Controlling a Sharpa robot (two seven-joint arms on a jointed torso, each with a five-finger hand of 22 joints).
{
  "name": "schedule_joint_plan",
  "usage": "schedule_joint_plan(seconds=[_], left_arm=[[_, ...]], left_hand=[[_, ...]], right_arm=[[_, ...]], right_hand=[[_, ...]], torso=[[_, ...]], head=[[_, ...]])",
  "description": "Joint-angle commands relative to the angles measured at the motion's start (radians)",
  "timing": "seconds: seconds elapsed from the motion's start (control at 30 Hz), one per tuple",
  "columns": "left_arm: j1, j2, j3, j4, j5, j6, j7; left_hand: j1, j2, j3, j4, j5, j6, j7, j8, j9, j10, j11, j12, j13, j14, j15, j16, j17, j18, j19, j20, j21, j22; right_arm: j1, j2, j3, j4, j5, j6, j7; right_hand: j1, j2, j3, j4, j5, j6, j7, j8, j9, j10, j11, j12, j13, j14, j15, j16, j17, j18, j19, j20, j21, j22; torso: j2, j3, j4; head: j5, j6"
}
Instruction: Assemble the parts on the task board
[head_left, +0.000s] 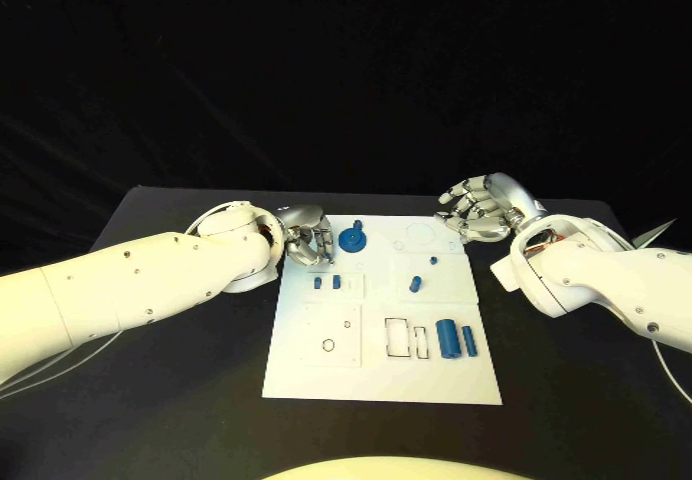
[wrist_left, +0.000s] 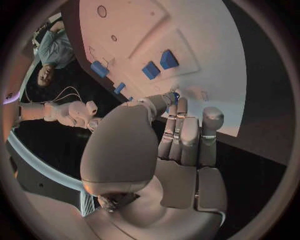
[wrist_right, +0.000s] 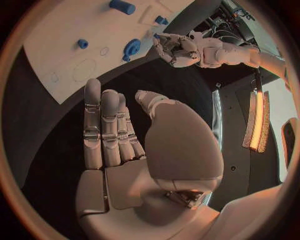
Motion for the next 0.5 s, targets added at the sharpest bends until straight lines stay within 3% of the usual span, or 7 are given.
schedule_joint_plan(seconds=[0.03, 0.5], left_arm=[[-0.004, 0.007, 0.000, -0.002, 0.005, 0.001, 0.015], [-0.008, 0.014, -0.002, -0.006, 0.008, 0.004, 0.026]], left_hand=[[-0.010, -0.003, -0.005, 0.000, -0.004, 0.005, -0.003, -0.002, 0.001, 0.007, -0.002, -0.004, -0.001, 0.002, 0.000, 0.000, -0.001, -0.017, -0.002, 0.002, -0.001, 0.000], [-0.001, -0.005, -0.001, -0.010, -0.004, 0.007, -0.003, -0.007, 0.002, 0.012, -0.003, -0.009, -0.001, 0.002, -0.001, 0.000, 0.000, -0.017, -0.001, 0.002, -0.002, 0.000]], right_arm=[[-0.001, 0.000, 0.000, 0.001, -0.007, 0.005, 0.005], [-0.001, 0.001, 0.000, 0.002, -0.007, 0.004, 0.005]], right_hand=[[-0.010, 0.003, -0.002, -0.005, 0.004, 0.001, -0.003, 0.006, -0.001, 0.004, 0.000, -0.006, -0.001, 0.000, -0.001, -0.005, 0.001, 0.012, 0.007, -0.001, -0.003, -0.001], [-0.011, 0.004, -0.002, -0.005, 0.005, 0.001, -0.003, 0.007, -0.002, 0.005, 0.000, -0.007, -0.003, 0.001, -0.001, -0.007, 0.002, 0.012, 0.008, -0.001, -0.006, -0.003]], torso=[[0.001, -0.0001, -0.0002], [0.000, 0.0002, 0.0003]], head=[[-0.001, -0.001], [-0.002, -0.001]])
